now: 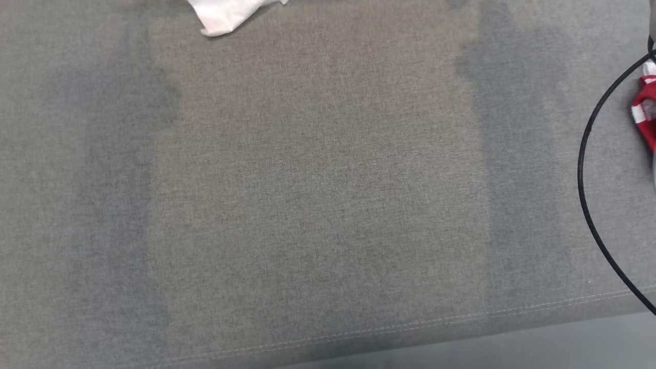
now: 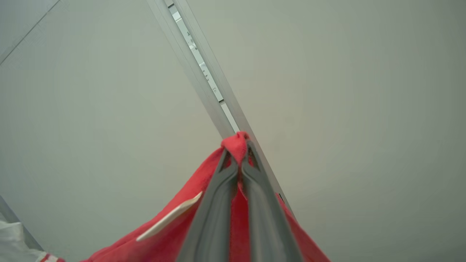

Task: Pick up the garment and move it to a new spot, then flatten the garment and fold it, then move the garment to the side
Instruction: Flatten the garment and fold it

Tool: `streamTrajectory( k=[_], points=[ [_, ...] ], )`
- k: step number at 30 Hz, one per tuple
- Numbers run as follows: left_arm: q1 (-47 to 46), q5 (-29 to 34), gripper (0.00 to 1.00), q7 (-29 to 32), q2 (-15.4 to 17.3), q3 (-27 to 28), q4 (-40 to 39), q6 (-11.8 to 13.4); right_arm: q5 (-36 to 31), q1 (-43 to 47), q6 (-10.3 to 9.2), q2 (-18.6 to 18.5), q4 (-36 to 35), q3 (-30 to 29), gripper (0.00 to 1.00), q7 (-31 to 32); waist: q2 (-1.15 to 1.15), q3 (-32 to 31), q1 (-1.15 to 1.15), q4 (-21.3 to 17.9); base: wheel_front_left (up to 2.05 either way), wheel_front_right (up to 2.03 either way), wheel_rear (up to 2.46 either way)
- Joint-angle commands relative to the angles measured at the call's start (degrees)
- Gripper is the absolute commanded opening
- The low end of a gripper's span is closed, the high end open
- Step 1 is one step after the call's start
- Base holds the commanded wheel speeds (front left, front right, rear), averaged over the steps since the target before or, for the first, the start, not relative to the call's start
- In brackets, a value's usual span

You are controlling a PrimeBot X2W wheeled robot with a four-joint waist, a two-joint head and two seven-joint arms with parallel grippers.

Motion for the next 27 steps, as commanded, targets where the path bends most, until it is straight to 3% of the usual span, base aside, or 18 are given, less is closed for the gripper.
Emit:
streamTrajectory(
  k=[1,7,15,19,27],
  points=[
    [1.65,-0.15,0.0,-1.06,-1.02,-0.69,1.88,-1.29,-0.45,0.08,0.02,-0.55,1.94,0.54,0.0,-0.38,0.0,5.23,0.0,1.65,0.0,0.0,0.0],
    [5.98,-0.99,0.0,-5.84,-3.23,-1.13,4.05,-3.35,0.89,4.24,0.02,-1.47,1.83,4.25,0.0,1.19,0.0,8.86,0.0,2.86,0.0,0.0,0.0],
    [19.51,-2.94,0.0,-12.37,-2.18,1.25,-2.4,-4.04,12.0,19.35,0.02,-5.83,-13.08,14.89,0.0,5.57,0.0,9.75,0.0,3.87,0.0,0.0,0.0],
    [30.18,-0.13,0.0,-12.67,-0.12,3.04,-13.6,-1.46,18.77,30.5,0.02,-10.41,-22.43,19.52,0.0,4.5,0.0,7.53,0.0,4.84,0.0,0.0,0.0],
    [59.59,4.39,0.0,-12.49,7.22,6.01,-45.91,8.97,28.91,52.14,0.02,-16.03,-37.64,22.98,0.0,0.44,0.0,0.87,0.0,4.39,0.0,0.0,0.0]
  ],
)
